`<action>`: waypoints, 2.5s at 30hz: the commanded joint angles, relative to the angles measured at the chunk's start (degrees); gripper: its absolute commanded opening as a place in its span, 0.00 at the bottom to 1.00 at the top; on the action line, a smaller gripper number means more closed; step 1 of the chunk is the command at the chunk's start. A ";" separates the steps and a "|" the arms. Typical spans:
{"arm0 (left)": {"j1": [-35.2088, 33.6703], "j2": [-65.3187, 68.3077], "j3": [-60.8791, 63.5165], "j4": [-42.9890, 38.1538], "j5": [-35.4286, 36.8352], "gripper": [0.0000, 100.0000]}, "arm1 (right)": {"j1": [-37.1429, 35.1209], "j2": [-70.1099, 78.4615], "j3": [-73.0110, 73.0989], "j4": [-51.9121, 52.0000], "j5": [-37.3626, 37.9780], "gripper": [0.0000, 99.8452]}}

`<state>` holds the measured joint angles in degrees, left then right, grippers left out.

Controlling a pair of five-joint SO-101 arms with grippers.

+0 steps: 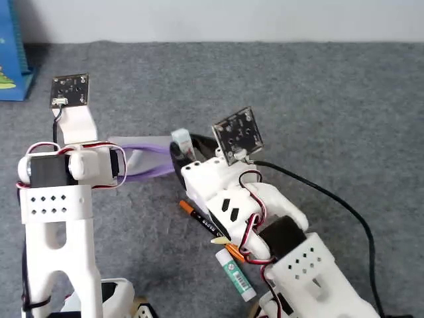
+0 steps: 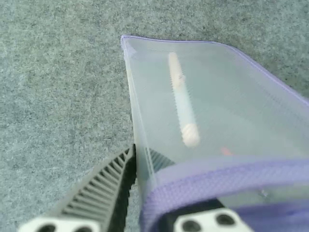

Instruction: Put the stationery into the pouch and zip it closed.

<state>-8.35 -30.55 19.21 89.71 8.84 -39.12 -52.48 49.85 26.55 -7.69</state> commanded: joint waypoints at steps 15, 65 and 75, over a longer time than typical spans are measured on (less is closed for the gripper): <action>0.62 -0.53 -3.47 2.37 0.62 0.01 | -5.85 2.95 6.68 -33.19 -1.93 0.01; 2.46 -0.09 -15.78 9.05 2.73 0.01 | -4.53 -1.63 11.34 -21.67 0.26 0.26; -2.81 -0.09 -15.69 9.32 1.05 0.01 | 0.22 -9.19 -7.38 28.70 -4.22 0.26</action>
<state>-10.29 -30.46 5.05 98.95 10.95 -40.70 -60.22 47.21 45.10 -11.47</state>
